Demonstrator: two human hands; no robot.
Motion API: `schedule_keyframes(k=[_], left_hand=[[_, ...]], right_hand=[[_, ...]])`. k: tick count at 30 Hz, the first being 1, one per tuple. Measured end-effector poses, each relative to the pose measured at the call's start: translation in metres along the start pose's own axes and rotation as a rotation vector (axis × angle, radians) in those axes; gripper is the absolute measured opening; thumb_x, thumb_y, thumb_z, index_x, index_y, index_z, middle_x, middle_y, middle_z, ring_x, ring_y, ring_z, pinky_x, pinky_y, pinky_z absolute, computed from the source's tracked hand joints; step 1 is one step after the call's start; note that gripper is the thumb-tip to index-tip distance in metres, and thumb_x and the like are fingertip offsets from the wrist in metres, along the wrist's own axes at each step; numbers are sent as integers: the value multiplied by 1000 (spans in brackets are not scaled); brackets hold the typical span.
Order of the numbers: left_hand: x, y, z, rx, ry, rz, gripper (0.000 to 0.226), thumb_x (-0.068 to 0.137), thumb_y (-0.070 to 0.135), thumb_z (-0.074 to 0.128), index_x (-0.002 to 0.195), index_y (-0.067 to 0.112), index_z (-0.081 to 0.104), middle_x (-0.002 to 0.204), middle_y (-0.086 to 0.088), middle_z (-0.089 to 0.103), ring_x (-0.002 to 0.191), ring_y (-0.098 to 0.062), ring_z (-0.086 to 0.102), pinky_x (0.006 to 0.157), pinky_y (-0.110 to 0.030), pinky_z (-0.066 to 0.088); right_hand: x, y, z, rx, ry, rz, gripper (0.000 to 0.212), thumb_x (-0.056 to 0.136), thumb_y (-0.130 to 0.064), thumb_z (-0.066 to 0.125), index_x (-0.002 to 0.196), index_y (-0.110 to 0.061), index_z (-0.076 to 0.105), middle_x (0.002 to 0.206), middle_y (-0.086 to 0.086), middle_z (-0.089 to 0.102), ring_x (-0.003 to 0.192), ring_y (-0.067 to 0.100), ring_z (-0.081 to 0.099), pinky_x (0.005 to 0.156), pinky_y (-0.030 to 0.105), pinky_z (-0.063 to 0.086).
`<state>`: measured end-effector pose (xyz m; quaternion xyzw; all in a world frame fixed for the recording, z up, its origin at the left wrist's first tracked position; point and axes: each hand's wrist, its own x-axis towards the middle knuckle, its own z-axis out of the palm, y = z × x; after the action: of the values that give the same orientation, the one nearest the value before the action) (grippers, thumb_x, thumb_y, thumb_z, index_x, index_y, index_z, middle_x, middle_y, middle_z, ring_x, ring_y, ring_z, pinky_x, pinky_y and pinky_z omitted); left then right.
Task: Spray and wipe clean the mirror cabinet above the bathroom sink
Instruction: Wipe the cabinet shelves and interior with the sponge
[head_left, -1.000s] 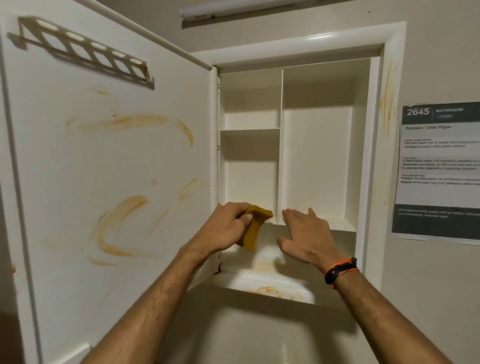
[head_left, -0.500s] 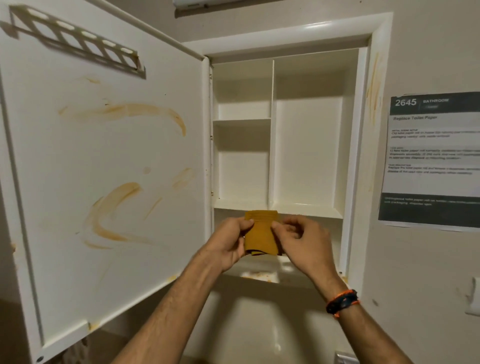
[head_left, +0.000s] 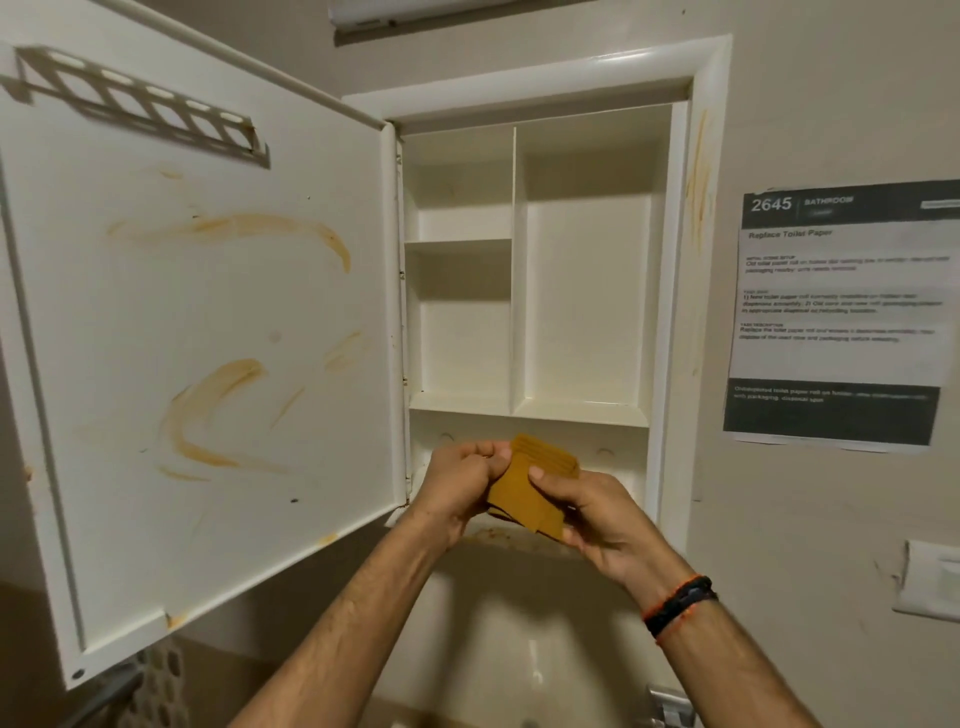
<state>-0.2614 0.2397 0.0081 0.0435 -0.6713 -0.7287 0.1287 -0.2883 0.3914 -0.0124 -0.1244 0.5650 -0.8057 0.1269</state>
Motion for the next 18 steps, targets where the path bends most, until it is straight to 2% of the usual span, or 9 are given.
schedule_keyframes(k=[2,5,8,10,12,13,15,16,18], left_hand=[[-3,1,2,72,10,67,8,92,15,66,97,11,71,93,-8,73,79,-15,68,59,-26,56],[-1,7,-3,252,80,234,11,90,22,69,101,20,68,104,0,70,95,-9,66,77,-23,58],[7,18,-10,593,176,469,26,92,24,65,118,21,63,117,9,64,107,-4,59,87,-10,45],[15,26,-15,824,188,590,35,94,22,61,129,19,58,130,5,59,122,-11,53,99,-17,36],[23,30,-19,1017,138,660,42,96,21,57,138,17,51,140,1,53,131,-16,46,107,-23,30],[27,30,-21,1096,97,684,45,97,21,55,141,15,47,144,-1,49,134,-17,42,110,-25,29],[34,27,-22,1221,23,719,50,97,22,53,145,13,42,148,-4,45,138,-20,37,115,-29,25],[38,24,-25,1264,-4,733,51,97,22,53,146,13,40,149,-5,43,139,-21,36,116,-31,23],[43,17,-30,1321,-41,751,55,98,24,52,148,13,35,154,-6,37,144,-24,28,121,-36,18]], right_hand=[[-5,-6,-1,-26,4,-25,32,83,-8,72,114,-4,65,102,12,75,94,25,72,69,34,60],[-10,-25,-7,-187,135,-201,16,87,-14,71,102,-18,68,94,2,76,80,14,73,60,28,58],[-10,-56,-10,-430,301,-487,15,91,-20,67,96,-35,65,94,-14,70,92,10,69,79,28,57],[-7,-77,-5,-672,397,-728,26,92,-13,63,107,-34,68,88,-28,61,91,-6,62,81,9,48],[1,-92,6,-912,428,-899,38,90,-3,56,110,-31,72,89,-28,66,86,-15,60,75,-3,40],[7,-98,13,-1036,430,-924,41,90,-1,54,111,-30,72,96,-23,70,90,-12,62,79,-1,42],[24,-103,20,-1328,418,-873,43,90,0,52,116,-27,71,111,-12,72,105,6,65,92,19,50],[34,-101,25,-1476,388,-799,44,89,0,51,117,-27,71,115,-8,71,110,14,64,95,27,51],[50,-93,33,-1678,273,-608,41,89,-3,51,116,-26,71,116,-2,71,109,20,64,94,32,51]])
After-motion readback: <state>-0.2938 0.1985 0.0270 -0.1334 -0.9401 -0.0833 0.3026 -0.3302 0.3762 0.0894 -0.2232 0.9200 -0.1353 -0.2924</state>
